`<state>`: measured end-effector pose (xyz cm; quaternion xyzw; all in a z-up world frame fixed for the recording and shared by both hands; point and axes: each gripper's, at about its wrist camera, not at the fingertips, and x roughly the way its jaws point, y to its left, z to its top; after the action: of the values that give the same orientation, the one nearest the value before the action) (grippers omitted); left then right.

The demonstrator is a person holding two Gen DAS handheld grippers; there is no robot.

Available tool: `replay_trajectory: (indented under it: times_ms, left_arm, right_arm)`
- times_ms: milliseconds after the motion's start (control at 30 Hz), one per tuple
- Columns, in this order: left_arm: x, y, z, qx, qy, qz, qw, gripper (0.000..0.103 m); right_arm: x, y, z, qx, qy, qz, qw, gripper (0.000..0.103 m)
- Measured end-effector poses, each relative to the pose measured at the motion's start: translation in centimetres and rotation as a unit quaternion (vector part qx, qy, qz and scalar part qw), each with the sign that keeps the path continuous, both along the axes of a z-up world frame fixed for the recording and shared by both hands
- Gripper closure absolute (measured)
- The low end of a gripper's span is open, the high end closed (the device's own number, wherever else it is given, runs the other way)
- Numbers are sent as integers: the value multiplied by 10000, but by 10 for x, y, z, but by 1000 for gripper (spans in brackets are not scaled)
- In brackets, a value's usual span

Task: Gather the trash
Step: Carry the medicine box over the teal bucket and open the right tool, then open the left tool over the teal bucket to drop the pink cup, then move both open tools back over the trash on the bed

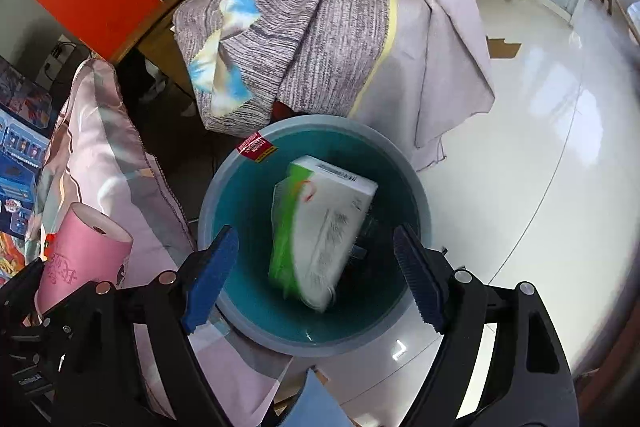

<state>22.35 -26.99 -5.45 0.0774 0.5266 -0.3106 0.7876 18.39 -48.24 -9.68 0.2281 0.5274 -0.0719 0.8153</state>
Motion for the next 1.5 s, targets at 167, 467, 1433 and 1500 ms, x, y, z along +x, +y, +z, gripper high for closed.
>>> replay_trajectory:
  times_ms: [167,467,1433,1500]
  left_arm:
    - [1,-5,-6,37,65,-44,10000,41]
    - [0,-31,-18,134,161,-297,9993,39]
    - [-36,29,10,45,-128,124,9998,9]
    - [-41,44,14,17,-160,215,9996,9]
  right_arm:
    - [-3,-11,2,72,-4,-156,9999,25]
    - [-11,-23,6,112,63,-384,9992,16]
    - [-31,19,27,4,222,-193,9996,16]
    - [-33,28,31,-7,199,-135,9997,16]
